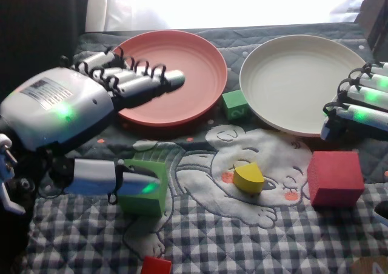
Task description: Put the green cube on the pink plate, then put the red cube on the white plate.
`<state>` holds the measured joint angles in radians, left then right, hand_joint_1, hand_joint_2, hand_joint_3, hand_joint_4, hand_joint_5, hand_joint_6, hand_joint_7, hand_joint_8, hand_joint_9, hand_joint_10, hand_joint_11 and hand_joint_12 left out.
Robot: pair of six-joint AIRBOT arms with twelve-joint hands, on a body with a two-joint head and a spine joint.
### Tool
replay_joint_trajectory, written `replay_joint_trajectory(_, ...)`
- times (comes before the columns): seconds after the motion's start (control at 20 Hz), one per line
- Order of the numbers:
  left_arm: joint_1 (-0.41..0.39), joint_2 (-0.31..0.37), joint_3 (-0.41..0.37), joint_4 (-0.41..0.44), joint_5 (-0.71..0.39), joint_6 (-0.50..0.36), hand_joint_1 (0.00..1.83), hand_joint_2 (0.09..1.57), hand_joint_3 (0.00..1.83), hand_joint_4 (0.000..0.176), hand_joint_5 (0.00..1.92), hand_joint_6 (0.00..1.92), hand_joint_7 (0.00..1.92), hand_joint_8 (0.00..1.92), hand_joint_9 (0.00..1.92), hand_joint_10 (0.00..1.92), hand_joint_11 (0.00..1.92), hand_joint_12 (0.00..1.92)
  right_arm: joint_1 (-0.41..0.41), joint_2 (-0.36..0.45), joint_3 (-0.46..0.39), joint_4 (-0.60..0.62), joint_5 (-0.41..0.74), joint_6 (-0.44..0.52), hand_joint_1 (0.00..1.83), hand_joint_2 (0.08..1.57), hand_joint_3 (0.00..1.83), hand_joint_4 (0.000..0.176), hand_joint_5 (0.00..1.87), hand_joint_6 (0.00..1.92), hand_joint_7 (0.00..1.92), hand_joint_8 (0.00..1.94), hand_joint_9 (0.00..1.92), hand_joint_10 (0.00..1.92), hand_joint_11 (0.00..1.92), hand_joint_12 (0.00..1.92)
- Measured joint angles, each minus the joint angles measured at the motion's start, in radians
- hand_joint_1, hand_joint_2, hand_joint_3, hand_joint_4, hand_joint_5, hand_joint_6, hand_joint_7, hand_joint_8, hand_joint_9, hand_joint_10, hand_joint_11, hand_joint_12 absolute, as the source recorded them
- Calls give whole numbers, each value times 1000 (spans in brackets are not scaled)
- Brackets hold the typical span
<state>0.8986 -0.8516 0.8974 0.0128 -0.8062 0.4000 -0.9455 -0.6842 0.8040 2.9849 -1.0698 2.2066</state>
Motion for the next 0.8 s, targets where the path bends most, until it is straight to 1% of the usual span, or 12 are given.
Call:
replay_joint_trajectory(0.05, 0, 0, 0, 10, 7, 0, 543, 960, 0, 115, 180, 1, 282, 1, 299, 16, 0, 862, 0, 0, 0, -1, -1, 0, 979, 451, 975, 0, 96, 1230, 26, 1093, 0, 1188, 0, 1921)
replay_joint_trajectory(0.1, 0, 0, 0, 29, 21, 0, 580, 959, 0, 98, 191, 4, 289, 3, 328, 24, 0, 951, 0, 0, 0, -1, 0, 0, 1004, 459, 954, 0, 107, 1213, 32, 1077, 0, 1184, 0, 1917)
replay_joint_trajectory(0.15, 0, 0, 0, 53, 33, 0, 549, 956, 0, 104, 188, 1, 282, 1, 326, 20, 0, 997, 0, 0, 0, -2, 0, 0, 1001, 457, 954, 0, 104, 1210, 35, 1060, 0, 1164, 0, 1899)
replay_joint_trajectory(0.25, 0, -1, 0, 95, 67, 0, 530, 931, 0, 58, 197, 3, 307, 8, 336, 19, 0, 999, 0, 0, 0, -1, 0, 0, 967, 465, 968, 0, 100, 1186, 54, 1045, 0, 1171, 0, 1900)
replay_joint_trajectory(0.3, 0, -1, 0, 104, 78, 0, 544, 932, 0, 40, 209, 5, 312, 6, 323, 12, 0, 947, 0, 0, 0, -1, 0, 0, 953, 472, 963, 0, 101, 1168, 64, 1031, 0, 1158, 0, 1901)
replay_joint_trajectory(0.35, 0, -1, 0, 116, 90, 0, 549, 941, 1, 43, 194, 1, 294, 1, 302, 3, 0, 923, 0, 0, 0, -1, 0, 0, 957, 478, 963, 0, 96, 1163, 63, 1028, 0, 1155, 0, 1903)
replay_joint_trajectory(0.4, 0, -1, 0, 119, 103, 0, 545, 943, 1, 36, 199, 3, 297, 3, 304, 3, 0, 961, 0, 0, 0, -1, 0, 0, 959, 489, 961, 0, 95, 1163, 63, 1039, 0, 1157, 0, 1917)
replay_joint_trajectory(0.45, 0, -2, 3, 123, 116, 0, 545, 947, 2, 38, 198, 2, 290, 2, 302, 2, 0, 984, 0, 0, 0, -1, 0, 0, 972, 500, 943, 0, 97, 1159, 58, 1051, 0, 1166, 0, 1920)
replay_joint_trajectory(0.6, 0, -5, 13, 128, 152, -1, 599, 945, 0, 19, 234, 9, 289, 2, 313, 5, 0, 997, 0, 0, 0, -1, 0, 0, 974, 510, 913, 0, 97, 1143, 47, 1013, 0, 1082, 0, 1880)
replay_joint_trajectory(0.65, 0, -6, 16, 127, 159, -1, 579, 953, 2, 22, 223, 3, 274, 1, 297, 3, 0, 948, 0, 0, 0, -1, 0, 0, 967, 524, 890, 0, 105, 1128, 59, 994, 0, 1064, 0, 1840)
replay_joint_trajectory(0.75, 0, -9, 24, 132, 185, 0, 545, 967, 4, 0, 243, 6, 286, 4, 305, 6, 0, 1000, 0, 0, 0, -1, 0, 0, 941, 541, 887, 0, 137, 1139, 71, 981, 0, 1075, 0, 1846)
replay_joint_trajectory(0.8, 0, -13, 25, 134, 196, 0, 547, 974, 6, 0, 248, 7, 293, 6, 313, 9, 0, 1012, 0, 0, 1, -1, 1, 0, 940, 553, 878, 0, 135, 1144, 61, 965, 0, 1065, 0, 1854)
